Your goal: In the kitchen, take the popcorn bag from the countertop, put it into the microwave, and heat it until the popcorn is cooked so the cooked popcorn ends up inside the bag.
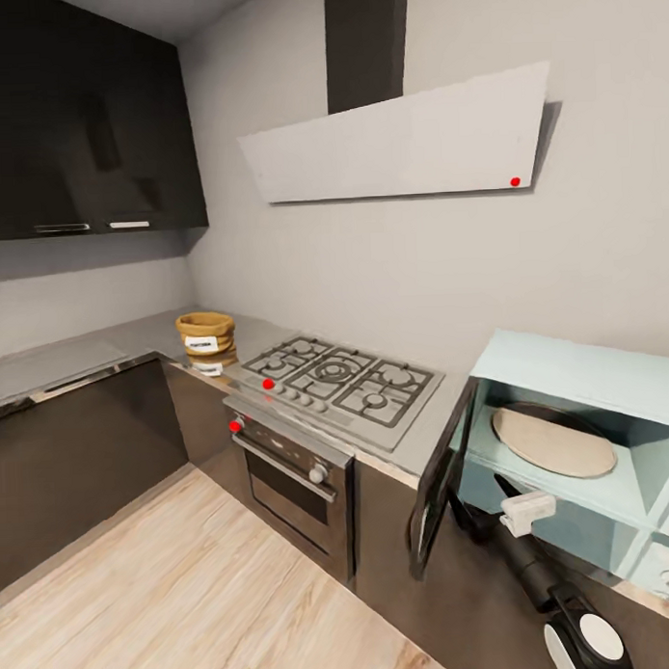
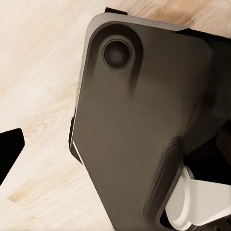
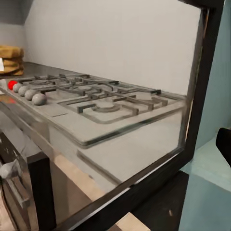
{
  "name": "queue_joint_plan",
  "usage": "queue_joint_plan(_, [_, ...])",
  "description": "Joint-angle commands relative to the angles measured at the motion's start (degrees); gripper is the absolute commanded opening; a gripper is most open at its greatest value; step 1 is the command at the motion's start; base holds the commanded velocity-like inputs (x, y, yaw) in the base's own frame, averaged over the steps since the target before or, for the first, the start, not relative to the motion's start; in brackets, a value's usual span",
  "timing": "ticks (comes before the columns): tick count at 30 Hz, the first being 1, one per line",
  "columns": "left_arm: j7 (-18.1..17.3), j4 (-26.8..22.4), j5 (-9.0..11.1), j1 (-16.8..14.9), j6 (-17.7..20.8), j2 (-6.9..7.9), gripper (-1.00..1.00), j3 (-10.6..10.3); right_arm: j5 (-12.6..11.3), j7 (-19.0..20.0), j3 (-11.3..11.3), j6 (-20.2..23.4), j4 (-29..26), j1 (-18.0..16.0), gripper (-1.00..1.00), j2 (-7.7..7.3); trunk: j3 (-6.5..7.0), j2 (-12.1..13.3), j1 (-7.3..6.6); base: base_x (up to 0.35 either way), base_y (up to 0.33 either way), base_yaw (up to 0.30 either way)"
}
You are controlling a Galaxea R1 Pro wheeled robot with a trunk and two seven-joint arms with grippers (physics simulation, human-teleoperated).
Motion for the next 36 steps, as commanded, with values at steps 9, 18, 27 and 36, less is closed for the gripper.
queue_joint_plan(9, [0.0,-0.2,0.0,0.0,0.4,-0.02,1.0,0.2,-0.5,0.5,0.1,0.0,0.0,0.0,1.0,0.0,-0.08,-0.1,0.01,0.0,0.0,0.034])
queue_joint_plan(18, [0.0,-0.2,0.0,0.0,0.4,-0.02,1.0,0.2,-0.5,0.5,0.1,0.0,0.0,0.0,1.0,0.0,-0.08,-0.1,0.01,0.0,0.0,0.06])
queue_joint_plan(27, [0.0,-0.2,0.0,0.0,0.4,-0.02,1.0,0.2,-0.5,0.4,0.0,-0.1,0.0,0.0,1.0,0.0,-0.08,-0.1,0.01,-0.046,-0.002,0.004])
queue_joint_plan(36, [0.0,-0.2,0.0,0.0,0.4,-0.02,1.0,0.3,-0.5,-3.0,-0.3,0.0,0.0,0.0,1.0,0.0,-0.08,-0.1,0.01,-0.297,-0.023,0.0])
